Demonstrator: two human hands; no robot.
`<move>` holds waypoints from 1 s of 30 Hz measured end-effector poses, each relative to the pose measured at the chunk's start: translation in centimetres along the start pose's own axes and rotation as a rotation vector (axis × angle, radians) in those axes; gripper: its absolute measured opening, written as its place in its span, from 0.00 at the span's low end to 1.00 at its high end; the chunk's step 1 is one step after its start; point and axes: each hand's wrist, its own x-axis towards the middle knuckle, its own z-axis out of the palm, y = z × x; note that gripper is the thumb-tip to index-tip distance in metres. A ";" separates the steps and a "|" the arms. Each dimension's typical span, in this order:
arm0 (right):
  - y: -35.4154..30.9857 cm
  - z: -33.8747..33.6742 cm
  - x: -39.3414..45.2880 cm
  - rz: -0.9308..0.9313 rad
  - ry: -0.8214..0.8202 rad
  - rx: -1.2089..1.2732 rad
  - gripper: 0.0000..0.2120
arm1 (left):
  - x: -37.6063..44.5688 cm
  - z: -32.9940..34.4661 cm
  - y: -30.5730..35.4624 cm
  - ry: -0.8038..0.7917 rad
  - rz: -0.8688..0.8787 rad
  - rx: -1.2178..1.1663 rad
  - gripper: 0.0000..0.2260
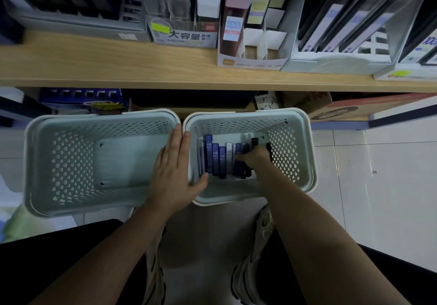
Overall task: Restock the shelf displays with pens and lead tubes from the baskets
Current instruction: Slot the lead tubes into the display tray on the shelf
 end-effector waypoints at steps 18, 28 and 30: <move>-0.1 -3.0 -7.0 -0.324 -0.401 0.611 0.17 | -0.3 -2.4 1.3 -0.061 -0.015 0.016 0.51; -4.0 -12.3 -26.8 -0.782 -0.464 0.768 0.04 | -0.8 -15.5 13.8 -0.491 -0.263 -1.223 0.20; -4.3 -14.9 -31.0 -0.885 -0.430 0.760 0.04 | -1.6 -19.1 15.9 -0.455 -0.213 -1.361 0.17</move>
